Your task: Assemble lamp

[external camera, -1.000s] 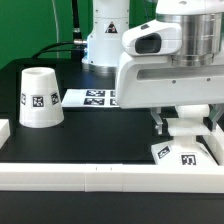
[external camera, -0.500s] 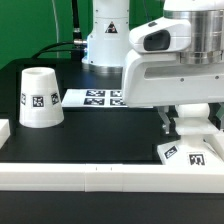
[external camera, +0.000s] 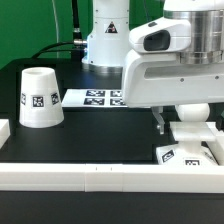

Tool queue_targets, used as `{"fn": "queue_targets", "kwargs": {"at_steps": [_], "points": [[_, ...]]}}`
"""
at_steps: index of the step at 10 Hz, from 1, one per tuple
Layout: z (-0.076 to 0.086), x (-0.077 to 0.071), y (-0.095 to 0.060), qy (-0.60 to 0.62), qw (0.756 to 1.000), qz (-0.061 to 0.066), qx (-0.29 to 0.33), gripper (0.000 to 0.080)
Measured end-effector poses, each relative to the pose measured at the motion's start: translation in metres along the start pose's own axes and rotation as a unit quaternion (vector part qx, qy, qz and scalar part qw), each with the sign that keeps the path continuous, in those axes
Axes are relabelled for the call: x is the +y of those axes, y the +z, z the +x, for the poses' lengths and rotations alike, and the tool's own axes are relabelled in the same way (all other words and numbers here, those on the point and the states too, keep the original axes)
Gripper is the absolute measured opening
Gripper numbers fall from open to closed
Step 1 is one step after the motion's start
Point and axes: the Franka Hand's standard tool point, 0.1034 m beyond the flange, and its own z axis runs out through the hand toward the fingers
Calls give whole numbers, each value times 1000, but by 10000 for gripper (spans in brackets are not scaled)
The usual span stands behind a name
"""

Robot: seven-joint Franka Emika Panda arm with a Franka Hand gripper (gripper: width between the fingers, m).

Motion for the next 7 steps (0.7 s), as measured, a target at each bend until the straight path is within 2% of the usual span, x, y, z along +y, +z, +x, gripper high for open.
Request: {"fn": "queue_targets", "kwargs": {"at_steps": [2,4,5,7], "points": [[-26,-5,-9,-3,1000,-1,-6,699],[-58,-10,-14,9,1000,8,-1,699],[-74,-17,-17,17,1000,9,-4,699],[-93,-39,-21,9,1000,11,-9,699]]}}
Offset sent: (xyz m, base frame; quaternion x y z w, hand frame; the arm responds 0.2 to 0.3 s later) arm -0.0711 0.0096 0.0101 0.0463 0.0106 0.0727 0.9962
